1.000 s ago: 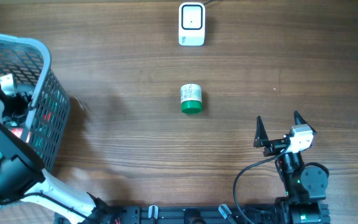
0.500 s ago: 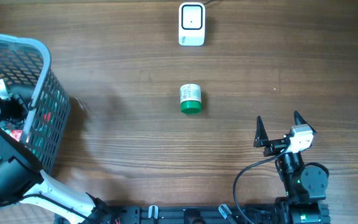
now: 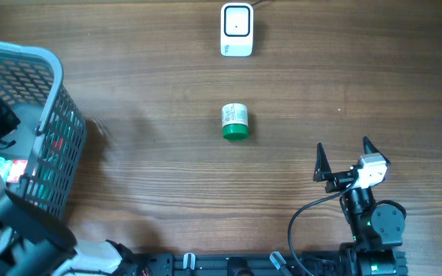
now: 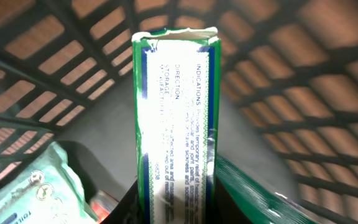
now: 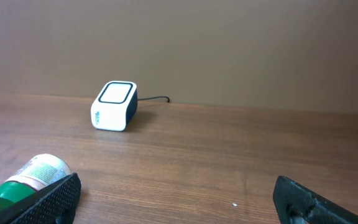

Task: Scan the item barcode
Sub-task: 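Reach the left gripper into the basket and grasp the green gum pack, then place the green gum pack on the table left of the jar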

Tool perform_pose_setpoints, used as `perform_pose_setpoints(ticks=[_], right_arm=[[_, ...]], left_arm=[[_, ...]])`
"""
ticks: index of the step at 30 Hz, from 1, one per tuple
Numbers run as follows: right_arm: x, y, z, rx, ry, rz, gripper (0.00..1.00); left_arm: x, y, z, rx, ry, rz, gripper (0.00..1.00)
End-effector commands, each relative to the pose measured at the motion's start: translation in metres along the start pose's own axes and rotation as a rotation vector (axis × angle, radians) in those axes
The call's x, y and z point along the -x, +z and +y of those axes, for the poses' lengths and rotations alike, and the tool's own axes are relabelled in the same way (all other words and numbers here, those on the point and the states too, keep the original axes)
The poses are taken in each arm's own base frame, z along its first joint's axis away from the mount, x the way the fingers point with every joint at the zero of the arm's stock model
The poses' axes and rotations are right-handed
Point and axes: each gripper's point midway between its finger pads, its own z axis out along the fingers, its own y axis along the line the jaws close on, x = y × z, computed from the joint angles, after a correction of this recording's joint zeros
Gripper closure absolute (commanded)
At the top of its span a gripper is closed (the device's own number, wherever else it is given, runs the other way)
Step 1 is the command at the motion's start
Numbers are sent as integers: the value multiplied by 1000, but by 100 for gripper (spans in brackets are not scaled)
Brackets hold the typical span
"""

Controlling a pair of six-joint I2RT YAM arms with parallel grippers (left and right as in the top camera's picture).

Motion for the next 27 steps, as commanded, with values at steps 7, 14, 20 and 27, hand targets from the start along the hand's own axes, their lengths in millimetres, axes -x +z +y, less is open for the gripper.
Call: perform_pose_setpoints(ticks=[7, 14, 20, 27], right_arm=[[0, 0, -1, -8, -12, -2, 0], [0, 0, -1, -8, -12, -2, 0], [0, 0, -1, -8, -12, -2, 0], [0, 0, -1, -8, -12, -2, 0]], left_arm=[[27, -186, -137, -477, 128, -374, 81], [-11, -260, -209, -688, 259, -436, 81], [-97, -229, -292, -849, 454, -82, 80], [-206, -138, -311, -662, 573, 445, 84]])
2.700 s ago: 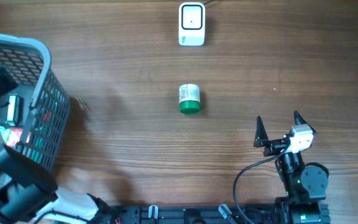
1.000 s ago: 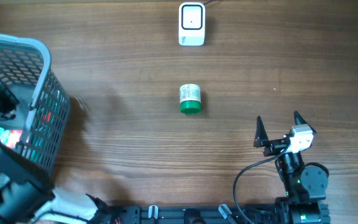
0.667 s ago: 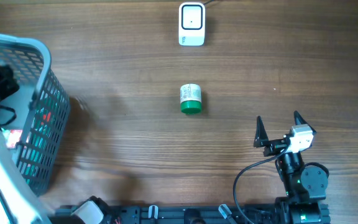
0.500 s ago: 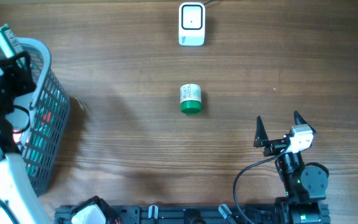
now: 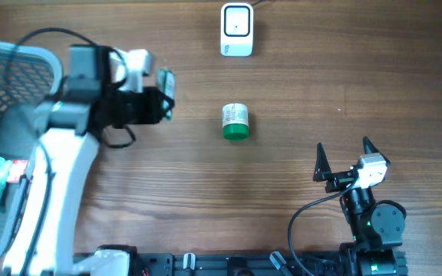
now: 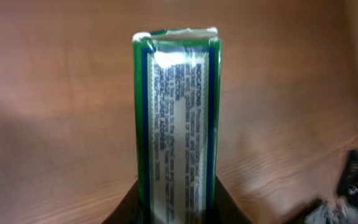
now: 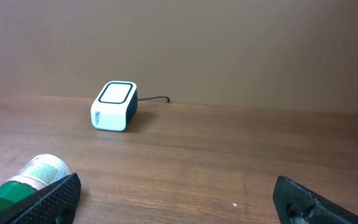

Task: Scan the item barcode
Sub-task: 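Place the green gum pack on the table left of the jar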

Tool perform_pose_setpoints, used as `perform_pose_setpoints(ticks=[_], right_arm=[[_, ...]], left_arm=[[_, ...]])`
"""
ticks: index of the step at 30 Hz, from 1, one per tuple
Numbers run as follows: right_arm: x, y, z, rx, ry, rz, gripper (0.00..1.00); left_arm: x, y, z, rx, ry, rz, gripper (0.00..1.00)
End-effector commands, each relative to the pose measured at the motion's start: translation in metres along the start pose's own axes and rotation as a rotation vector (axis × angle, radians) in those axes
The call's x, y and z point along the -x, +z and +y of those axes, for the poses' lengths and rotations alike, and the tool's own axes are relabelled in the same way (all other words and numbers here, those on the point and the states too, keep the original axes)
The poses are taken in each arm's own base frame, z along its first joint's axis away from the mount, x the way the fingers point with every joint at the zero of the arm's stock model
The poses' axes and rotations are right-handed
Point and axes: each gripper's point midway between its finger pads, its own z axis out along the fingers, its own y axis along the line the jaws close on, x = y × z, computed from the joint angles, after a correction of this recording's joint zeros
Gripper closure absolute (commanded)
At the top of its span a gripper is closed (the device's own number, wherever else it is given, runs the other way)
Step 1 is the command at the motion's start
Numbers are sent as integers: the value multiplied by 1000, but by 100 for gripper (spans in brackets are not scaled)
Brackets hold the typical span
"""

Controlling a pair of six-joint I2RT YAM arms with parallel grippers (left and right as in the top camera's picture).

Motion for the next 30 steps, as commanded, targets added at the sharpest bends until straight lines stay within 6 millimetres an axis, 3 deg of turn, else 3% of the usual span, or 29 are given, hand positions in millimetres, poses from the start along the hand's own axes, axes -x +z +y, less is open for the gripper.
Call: perform_pose_setpoints(ticks=[1, 6, 9, 11, 14, 15, 16, 18, 19, 22, 24, 25, 27, 30], right_arm=[[0, 0, -1, -8, -12, -2, 0], [0, 0, -1, -7, -12, -2, 0], [0, 0, -1, -7, -12, -2, 0], [0, 0, -1, -8, -12, -2, 0], [0, 0, -1, -8, -12, -2, 0], [0, 0, -1, -8, -12, -2, 0], [0, 0, -1, -8, -11, -2, 0], [0, 0, -1, -8, -12, -2, 0], [0, 0, -1, -8, -12, -2, 0], [0, 0, -1, -7, -12, -2, 1], [0, 0, -1, -8, -12, -2, 0], [0, 0, -1, -8, -12, -2, 0], [0, 0, -1, -8, -12, -2, 1], [0, 0, -1, -8, -12, -2, 0]], left_arm=[[-32, 55, 6, 24, -11, 211, 84], [-66, 122, 15, 28, -6, 379, 81], [-81, 149, 31, 80, 6, 426, 79], [-93, 162, 36, 88, 8, 457, 78], [-93, 172, 36, 93, 37, 440, 74], [-91, 175, 34, 93, 50, 428, 69], [-86, 177, 35, 103, 66, 408, 51], [-80, 176, 38, 131, 78, 389, 0], [-75, 172, 36, 136, 82, 380, 0], [-25, 126, 29, 246, 125, 264, 0], [16, 76, 26, 362, 155, 144, 0], [55, 20, 21, 473, 177, -11, 0], [94, -59, 21, 617, 170, -239, 0], [105, -135, 38, 733, 115, -422, 0]])
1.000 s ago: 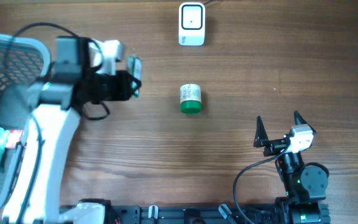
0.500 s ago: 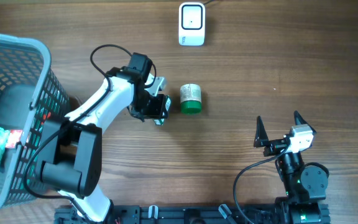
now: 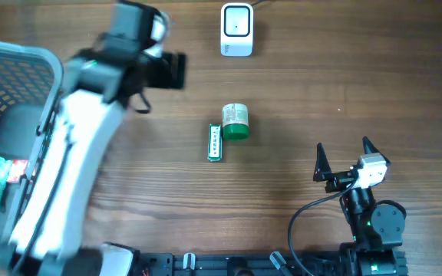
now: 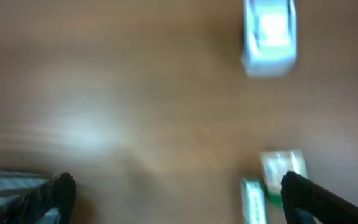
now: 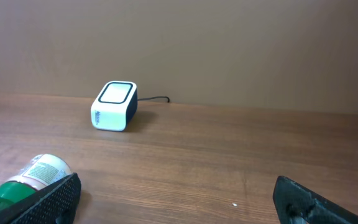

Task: Scan the item barcode
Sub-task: 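Place the green gum pack on the table left of the jar, then reach the left gripper into the basket and grasp the red tissue pack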

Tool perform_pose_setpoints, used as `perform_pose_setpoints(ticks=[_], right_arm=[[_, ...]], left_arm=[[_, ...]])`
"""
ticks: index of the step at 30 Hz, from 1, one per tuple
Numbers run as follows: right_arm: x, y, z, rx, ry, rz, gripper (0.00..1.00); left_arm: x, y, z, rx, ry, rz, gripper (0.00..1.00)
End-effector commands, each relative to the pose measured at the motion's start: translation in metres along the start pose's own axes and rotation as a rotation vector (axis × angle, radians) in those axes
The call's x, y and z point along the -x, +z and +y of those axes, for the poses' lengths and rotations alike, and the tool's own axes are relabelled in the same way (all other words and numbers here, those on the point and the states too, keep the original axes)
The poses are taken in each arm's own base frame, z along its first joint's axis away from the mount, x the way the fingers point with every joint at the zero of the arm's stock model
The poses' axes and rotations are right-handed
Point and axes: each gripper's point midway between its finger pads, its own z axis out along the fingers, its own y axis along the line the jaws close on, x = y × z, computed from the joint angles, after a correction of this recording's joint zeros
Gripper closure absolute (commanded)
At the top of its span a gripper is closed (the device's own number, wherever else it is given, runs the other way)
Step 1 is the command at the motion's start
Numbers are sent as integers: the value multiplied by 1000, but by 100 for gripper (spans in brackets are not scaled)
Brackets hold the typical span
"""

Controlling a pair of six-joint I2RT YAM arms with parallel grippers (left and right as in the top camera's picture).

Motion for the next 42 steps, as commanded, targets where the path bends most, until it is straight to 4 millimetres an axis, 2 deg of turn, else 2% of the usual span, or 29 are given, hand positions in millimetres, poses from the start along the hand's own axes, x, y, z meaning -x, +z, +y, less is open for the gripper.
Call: perform_pose_setpoints(ticks=[1, 2, 3, 4, 6, 8, 9, 11, 13, 20, 25, 28, 31, 36, 38, 39, 40, 42], right_arm=[[0, 0, -1, -8, -12, -2, 0], [0, 0, -1, -7, -12, -2, 0], [0, 0, -1, -8, -12, -2, 0], [0, 0, -1, -7, -12, -2, 0], [0, 0, -1, -8, -12, -2, 0], [0, 0, -1, -8, -12, -2, 0], [0, 0, -1, -7, -12, -2, 0], [0, 0, -1, -8, -12, -2, 0], [0, 0, -1, -8, -12, -2, 0], [0, 0, -1, -8, -12, -2, 0], [0, 0, -1, -8, -12, -2, 0], [0, 0, -1, -8, -12, -2, 0], [0, 0, -1, -8, -12, -2, 0], [0, 0, -1, -8, -12, -2, 1], [0, 0, -1, -8, -12, -2, 0], [0, 0, -1, -7, -12, -2, 1], [0, 0, -1, -8, -12, -2, 0], [0, 0, -1, -8, -12, -2, 0]], left_arm=[[17, -76, 102, 333, -179, -189, 0], [13, -87, 126, 384, -327, -219, 0], [2, -100, 161, 443, -553, -255, 0], [-15, -111, 197, 512, -796, -287, 0], [-58, -121, 244, 596, -1175, -277, 0], [-98, -125, 269, 675, -1397, -220, 0], [-127, -127, 284, 756, -1522, -172, 0], [-159, -124, 296, 836, -1643, -111, 0], [-189, -110, 308, 905, -1760, -49, 0], [-235, -29, 330, 955, -1776, 190, 0], [-273, 28, 330, 978, -1761, 432, 1], [-282, 73, 326, 862, -1681, 540, 9], [-289, 97, 320, 843, -1636, 566, 11], [-309, 121, 295, 830, -1588, 602, 17], [-320, 128, 288, 830, -1580, 612, 37], [-325, 128, 286, 835, -1577, 619, 57], [-326, 127, 287, 844, -1572, 620, 67], [-323, 123, 291, 847, -1561, 605, 69]])
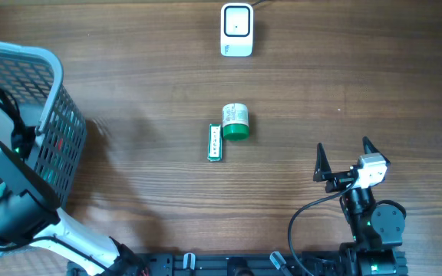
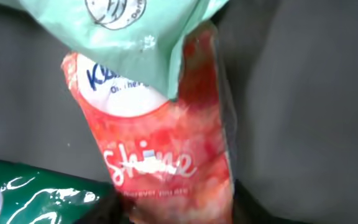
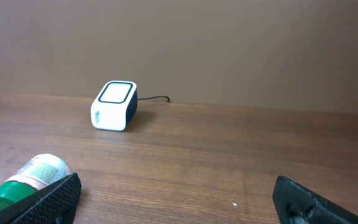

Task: Scan the item barcode
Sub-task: 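Reach the left gripper into the basket and grasp the red tissue pack, then place the red tissue pack on the table left of the gum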

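Observation:
Inside the grey basket (image 1: pixel 48 115) at the table's left, my left gripper (image 2: pixel 179 210) is shut on a red tissue packet (image 2: pixel 160 149); its dark fingers (image 2: pixel 118 208) press the packet's lower sides. A mint-green packet (image 2: pixel 117 37) lies over the red one's top. A white scanner (image 1: pixel 236 31) stands at the far middle. A narrow green box (image 1: pixel 216 142) lies flat mid-table beside a green-capped bottle (image 1: pixel 235 122). My right gripper (image 1: pixel 342 165) stands open near the front right, nothing between its fingers (image 3: pixel 48 199).
A dark green shiny packet (image 2: pixel 36 190) lies in the basket's lower left. The scanner's cable (image 3: pixel 157 98) runs off behind it. My left arm (image 1: pixel 10 195) reaches over the basket's near side.
My left gripper was open above the table near the scanner; now it is down in the basket, shut on the red packet. The green box, bottle and right arm have not moved.
My left gripper held the green box inside the basket. Then it held the box over the table left of the bottle. Later the box lay beside the bottle and the gripper was open near the scanner. Now the gripper is back in the basket on the red packet.

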Tool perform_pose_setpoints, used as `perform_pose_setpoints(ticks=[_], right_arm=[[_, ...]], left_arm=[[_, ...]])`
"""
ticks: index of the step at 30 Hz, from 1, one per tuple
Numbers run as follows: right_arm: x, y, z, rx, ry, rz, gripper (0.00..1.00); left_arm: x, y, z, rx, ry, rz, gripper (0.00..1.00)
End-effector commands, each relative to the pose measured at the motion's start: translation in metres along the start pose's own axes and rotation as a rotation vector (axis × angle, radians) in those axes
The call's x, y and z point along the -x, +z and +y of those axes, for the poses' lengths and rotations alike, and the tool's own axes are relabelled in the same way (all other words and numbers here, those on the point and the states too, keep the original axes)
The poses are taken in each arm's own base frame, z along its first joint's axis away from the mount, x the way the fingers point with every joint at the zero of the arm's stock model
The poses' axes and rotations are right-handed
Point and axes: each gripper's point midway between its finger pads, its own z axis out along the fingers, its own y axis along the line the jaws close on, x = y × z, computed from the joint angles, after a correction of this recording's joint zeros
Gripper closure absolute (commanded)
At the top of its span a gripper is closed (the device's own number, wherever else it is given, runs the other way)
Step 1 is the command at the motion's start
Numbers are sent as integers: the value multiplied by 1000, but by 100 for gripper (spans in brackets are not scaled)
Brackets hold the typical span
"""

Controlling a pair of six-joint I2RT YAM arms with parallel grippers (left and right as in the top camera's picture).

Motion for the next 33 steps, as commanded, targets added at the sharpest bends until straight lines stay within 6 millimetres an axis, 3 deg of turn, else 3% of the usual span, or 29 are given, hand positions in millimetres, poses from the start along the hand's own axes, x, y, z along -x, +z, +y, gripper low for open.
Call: perform_pose_setpoints(ticks=[1, 2, 5, 9, 12, 14, 17, 20, 24, 26, 28, 30, 33], right_arm=[[0, 0, -1, -7, -12, -2, 0], [0, 0, -1, -7, -12, -3, 0], [0, 0, -1, -8, -12, -3, 0], [0, 0, -1, -7, -12, -3, 0], [0, 0, -1, -8, -12, -3, 0], [0, 0, -1, -8, -12, -3, 0], [0, 0, -1, -8, -12, -3, 0], [0, 0, -1, -8, -12, -3, 0], [0, 0, -1, -8, -12, -3, 0], [0, 0, -1, -8, -12, -3, 0], [0, 0, -1, -8, -12, -3, 0], [0, 0, -1, -8, -12, -3, 0], [0, 0, -1, -7, -12, -3, 0]], left_arm=[[-15, 19, 19, 77, 62, 54, 77], [-11, 12, 16, 58, 77, 44, 82], [10, -36, 3, -36, 82, -15, 82], [41, -153, -6, -266, 39, -123, 84], [50, -259, 9, -518, -1, -216, 85], [36, -314, 22, -703, 6, -226, 85], [-8, -357, 36, -871, 98, -173, 85], [-71, -361, 42, -863, 350, -109, 96], [-191, -341, 33, -848, 926, -33, 96], [-252, -307, 33, -796, 1227, -51, 94], [-289, -265, 27, -737, 1368, -112, 90], [-323, -218, 28, -690, 1457, -100, 88], [-351, -151, 37, -606, 1407, -8, 88]])
